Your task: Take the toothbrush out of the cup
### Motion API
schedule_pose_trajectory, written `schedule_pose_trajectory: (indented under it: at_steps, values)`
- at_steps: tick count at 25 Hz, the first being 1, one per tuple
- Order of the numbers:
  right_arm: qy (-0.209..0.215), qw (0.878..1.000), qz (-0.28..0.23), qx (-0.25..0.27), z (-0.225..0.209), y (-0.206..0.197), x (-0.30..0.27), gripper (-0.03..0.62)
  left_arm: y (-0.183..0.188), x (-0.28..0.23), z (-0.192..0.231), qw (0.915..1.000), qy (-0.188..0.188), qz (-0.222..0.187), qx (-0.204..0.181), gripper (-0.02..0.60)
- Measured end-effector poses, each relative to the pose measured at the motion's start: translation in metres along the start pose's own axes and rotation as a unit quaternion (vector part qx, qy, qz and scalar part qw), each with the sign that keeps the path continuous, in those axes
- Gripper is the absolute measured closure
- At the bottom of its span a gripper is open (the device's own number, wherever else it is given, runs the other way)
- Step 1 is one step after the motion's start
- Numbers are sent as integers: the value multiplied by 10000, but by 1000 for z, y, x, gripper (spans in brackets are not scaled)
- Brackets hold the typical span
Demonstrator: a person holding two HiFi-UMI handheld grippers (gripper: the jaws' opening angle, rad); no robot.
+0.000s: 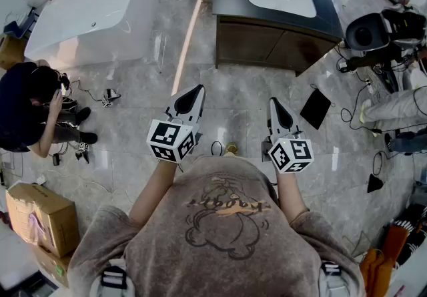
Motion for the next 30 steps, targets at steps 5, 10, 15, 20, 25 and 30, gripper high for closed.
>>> schedule_pose_trajectory:
  at_steps: [5, 10, 15, 20, 25, 30]
  values:
    - [109, 9998, -95, -136, 7, -3, -1, 592, -3, 3, 0, 10000, -79, 5, -38, 561]
    - [107, 9994, -141, -283, 23, -6, 5, 591, -3, 22, 3, 9998, -166, -54, -79, 561]
    - [95, 9996, -148, -219, 45, -17, 11, 591, -15, 46, 15, 9996, -236, -115, -80, 561]
    - [42, 9998, -62, -176, 61, -27, 19, 591, -21, 59, 20, 9996, -247, -135, 93, 561]
    - [24, 9999, -110, -68, 82, -30, 13, 591, -21, 68, 33, 9994, -269, -164, 109, 561]
    - [51, 10000, -37, 39, 86, -33, 4, 591, -20, 63, 41, 9995, -267, -132, 136, 561]
Point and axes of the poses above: the fingertips, and each gripper's own axes: x backward along the fingers, z to its left, y out of its top, the point moved 5 cm from there along x, backward along the fingers, and after that the axes turned 5 degrees about z, right-handed, at the moved point
